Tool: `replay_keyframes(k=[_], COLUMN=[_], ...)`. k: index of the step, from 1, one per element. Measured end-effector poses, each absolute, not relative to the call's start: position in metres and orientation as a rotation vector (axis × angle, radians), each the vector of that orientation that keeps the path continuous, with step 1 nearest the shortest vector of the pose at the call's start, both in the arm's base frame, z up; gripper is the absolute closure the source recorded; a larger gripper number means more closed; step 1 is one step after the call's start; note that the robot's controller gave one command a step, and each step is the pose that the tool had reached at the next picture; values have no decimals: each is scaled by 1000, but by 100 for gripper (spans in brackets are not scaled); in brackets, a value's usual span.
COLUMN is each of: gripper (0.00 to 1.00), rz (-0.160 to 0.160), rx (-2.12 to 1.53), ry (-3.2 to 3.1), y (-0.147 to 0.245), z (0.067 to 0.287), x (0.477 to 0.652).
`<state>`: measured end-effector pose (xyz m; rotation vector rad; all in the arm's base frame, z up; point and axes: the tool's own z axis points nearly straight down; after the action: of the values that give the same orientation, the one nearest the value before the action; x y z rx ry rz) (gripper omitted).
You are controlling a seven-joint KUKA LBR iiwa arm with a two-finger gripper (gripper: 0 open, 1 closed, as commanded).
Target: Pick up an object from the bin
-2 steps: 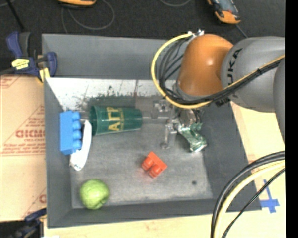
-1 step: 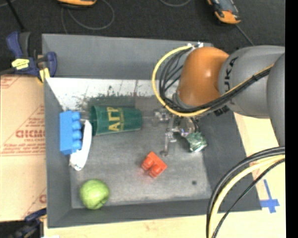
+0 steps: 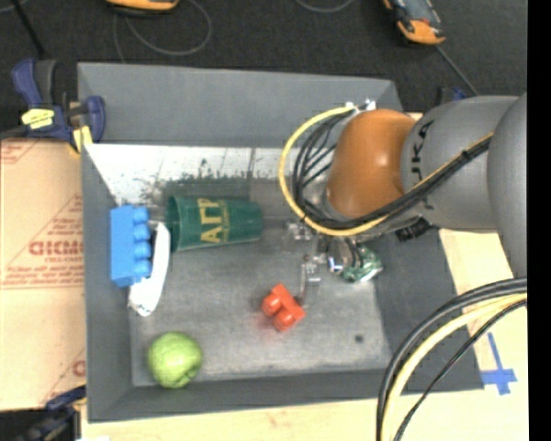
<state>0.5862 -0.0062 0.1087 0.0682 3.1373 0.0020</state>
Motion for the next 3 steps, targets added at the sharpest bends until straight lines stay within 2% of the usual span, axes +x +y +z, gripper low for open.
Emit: replay_keyframes(k=[1,2,3], gripper=[0,0,0], rz=[-2,-8,-1], rx=[70,165,47], ry=[3137,3125,3141], y=[-15,-9,0], z=[84,82,71], x=[575,560,546])
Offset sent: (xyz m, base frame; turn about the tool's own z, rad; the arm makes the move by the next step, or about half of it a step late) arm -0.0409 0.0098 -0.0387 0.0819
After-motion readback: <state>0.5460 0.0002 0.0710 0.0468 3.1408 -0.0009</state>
